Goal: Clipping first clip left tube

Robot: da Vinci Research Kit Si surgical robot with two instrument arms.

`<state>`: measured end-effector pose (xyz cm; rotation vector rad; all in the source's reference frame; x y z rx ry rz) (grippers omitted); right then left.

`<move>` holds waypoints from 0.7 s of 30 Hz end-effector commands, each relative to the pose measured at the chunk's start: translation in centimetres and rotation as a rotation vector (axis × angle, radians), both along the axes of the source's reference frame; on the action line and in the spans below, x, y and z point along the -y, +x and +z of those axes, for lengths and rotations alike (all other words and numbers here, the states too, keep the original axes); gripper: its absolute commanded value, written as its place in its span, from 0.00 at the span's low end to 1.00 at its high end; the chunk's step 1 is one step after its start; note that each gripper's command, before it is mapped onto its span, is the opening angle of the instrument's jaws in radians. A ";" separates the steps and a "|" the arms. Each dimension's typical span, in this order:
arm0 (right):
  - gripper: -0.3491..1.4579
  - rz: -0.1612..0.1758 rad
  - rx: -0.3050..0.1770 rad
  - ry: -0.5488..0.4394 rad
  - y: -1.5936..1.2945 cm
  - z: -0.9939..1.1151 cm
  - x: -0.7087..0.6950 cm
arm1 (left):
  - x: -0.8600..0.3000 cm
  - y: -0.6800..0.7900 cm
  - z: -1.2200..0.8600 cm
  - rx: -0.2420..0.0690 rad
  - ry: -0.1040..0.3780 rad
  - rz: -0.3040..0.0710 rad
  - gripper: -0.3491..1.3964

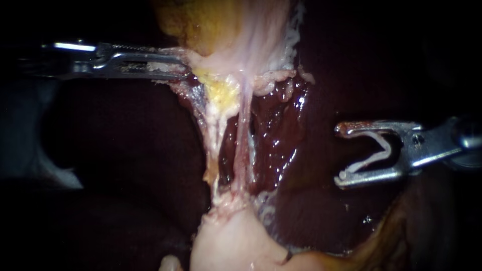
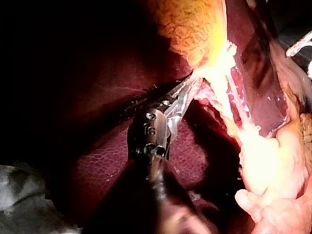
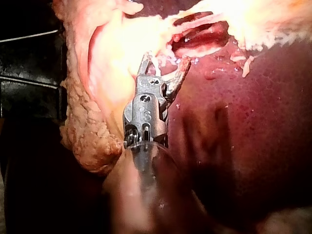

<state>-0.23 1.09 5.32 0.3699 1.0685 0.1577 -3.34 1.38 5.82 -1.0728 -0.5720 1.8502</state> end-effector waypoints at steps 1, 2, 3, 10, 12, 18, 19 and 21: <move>0.47 0.000 0.000 0.000 0.00 0.00 0.00 | 0.00 0.01 -0.01 0.000 0.000 0.000 0.00; 0.47 0.000 0.000 0.000 0.00 0.00 0.00 | 0.01 0.02 -0.04 0.001 0.001 0.001 0.00; 0.47 0.000 0.000 0.000 0.00 0.00 0.00 | 0.02 0.04 -0.06 0.002 0.002 0.002 0.00; 0.47 0.000 0.000 0.000 0.00 0.00 0.00 | -0.03 0.27 -0.44 -0.007 0.009 -0.012 0.00; 0.47 0.000 0.000 0.000 0.00 0.00 0.00 | -0.07 0.36 -0.58 -0.010 0.010 -0.021 0.00; 0.47 0.000 0.000 0.000 0.00 0.00 0.00 | -0.24 0.55 -0.93 -0.012 -0.012 -0.048 0.00; 0.47 0.000 0.000 0.000 0.00 0.00 0.00 | -0.26 0.57 -0.95 -0.012 -0.017 -0.050 0.00; 0.47 0.000 0.000 0.000 0.00 0.00 0.00 | -0.27 0.58 -0.97 -0.014 -0.016 -0.052 0.00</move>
